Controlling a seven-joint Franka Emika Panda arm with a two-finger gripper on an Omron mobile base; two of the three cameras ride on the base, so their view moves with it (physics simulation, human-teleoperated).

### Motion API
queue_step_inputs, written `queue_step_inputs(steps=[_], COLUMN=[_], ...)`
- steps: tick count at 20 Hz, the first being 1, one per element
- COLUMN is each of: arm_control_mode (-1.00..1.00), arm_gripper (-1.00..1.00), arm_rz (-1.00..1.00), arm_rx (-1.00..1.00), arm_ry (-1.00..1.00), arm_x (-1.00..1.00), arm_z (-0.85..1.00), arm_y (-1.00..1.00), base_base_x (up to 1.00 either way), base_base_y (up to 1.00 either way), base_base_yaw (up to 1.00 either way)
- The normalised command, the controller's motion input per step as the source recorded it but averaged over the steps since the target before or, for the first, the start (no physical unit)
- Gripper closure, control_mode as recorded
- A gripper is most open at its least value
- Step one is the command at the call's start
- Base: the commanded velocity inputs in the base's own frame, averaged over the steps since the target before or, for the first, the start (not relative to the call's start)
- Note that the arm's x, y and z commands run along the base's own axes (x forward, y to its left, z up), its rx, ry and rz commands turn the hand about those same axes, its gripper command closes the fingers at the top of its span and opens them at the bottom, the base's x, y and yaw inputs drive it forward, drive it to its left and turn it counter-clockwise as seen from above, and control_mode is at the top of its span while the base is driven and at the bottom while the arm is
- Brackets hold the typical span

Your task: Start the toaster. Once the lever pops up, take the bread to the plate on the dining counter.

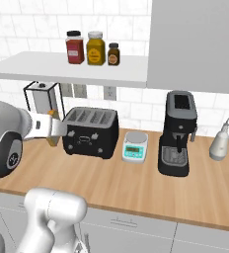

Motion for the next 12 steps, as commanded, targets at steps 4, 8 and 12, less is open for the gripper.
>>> queue_step_inputs(steps=[4, 8, 12], arm_control_mode=[-1.00, -1.00, 1.00], arm_gripper=[1.00, 1.00, 1.00], arm_rz=[0.00, 0.00, 0.00], arm_rx=[0.00, 0.00, 0.00], arm_ry=[0.00, 0.00, 0.00], arm_x=[0.00, 0.00, -0.09], arm_z=[0.00, 0.00, 0.00], arm_y=[0.00, 0.00, 0.00], base_base_x=[0.00, 0.00, -0.13], base_base_y=[0.00, 0.00, 0.01], base_base_yaw=[0.00, 0.00, 0.00])
